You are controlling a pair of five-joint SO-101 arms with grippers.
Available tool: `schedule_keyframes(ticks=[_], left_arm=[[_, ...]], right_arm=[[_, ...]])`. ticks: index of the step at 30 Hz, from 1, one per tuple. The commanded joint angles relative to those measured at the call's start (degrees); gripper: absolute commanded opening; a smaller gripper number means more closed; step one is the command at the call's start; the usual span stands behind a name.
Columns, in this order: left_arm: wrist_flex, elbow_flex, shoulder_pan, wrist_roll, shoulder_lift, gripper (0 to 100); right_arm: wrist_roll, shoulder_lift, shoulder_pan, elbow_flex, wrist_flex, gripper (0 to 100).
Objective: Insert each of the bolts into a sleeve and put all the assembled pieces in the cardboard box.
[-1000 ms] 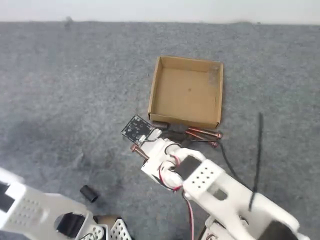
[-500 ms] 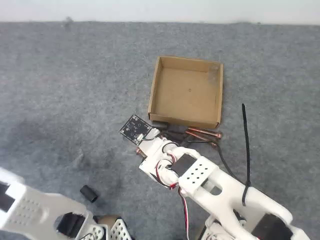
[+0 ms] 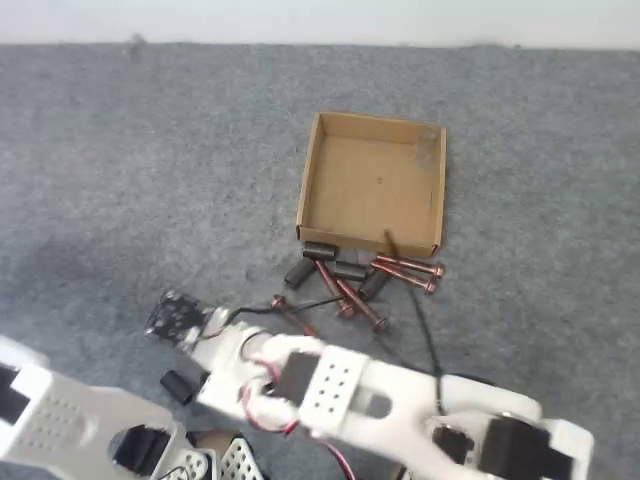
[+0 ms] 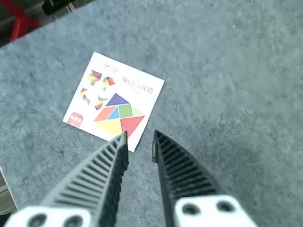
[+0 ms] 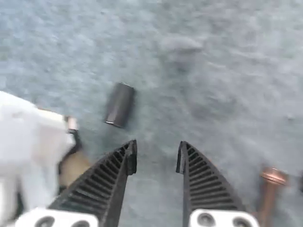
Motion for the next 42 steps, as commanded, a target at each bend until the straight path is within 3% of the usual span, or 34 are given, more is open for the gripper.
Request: schedule_keyframes(ticks=[1, 8, 12, 22, 32, 42], left_arm=[[-0.70, -4.53, -1.41, 0.00, -0.97, 9], [-4.84, -4.44, -1.67, 0.18, -0.88, 9], [-10.11, -4.79, -1.93, 5.36, 0.18, 9], [-21.80, -4.79, -9.85, 15.21, 4.84, 9], [-28.57, -4.70, -14.95, 15.91, 6.51, 9], [-28.66, -4.79, -15.74, 15.82, 6.42, 9]], right_arm=[[-3.60, 5.41, -4.44, -6.24, -1.01, 12.3], [-5.54, 6.29, -4.79, -6.42, -1.10, 12.3], [-10.46, 6.90, -4.18, -6.86, -2.68, 12.7], [-12.84, 14.11, -2.95, -10.90, -9.01, 12.5], [-13.54, 28.09, -3.65, -22.68, -8.84, 12.5], [-7.65, 36.09, -3.65, -32.88, 4.26, 12.3]])
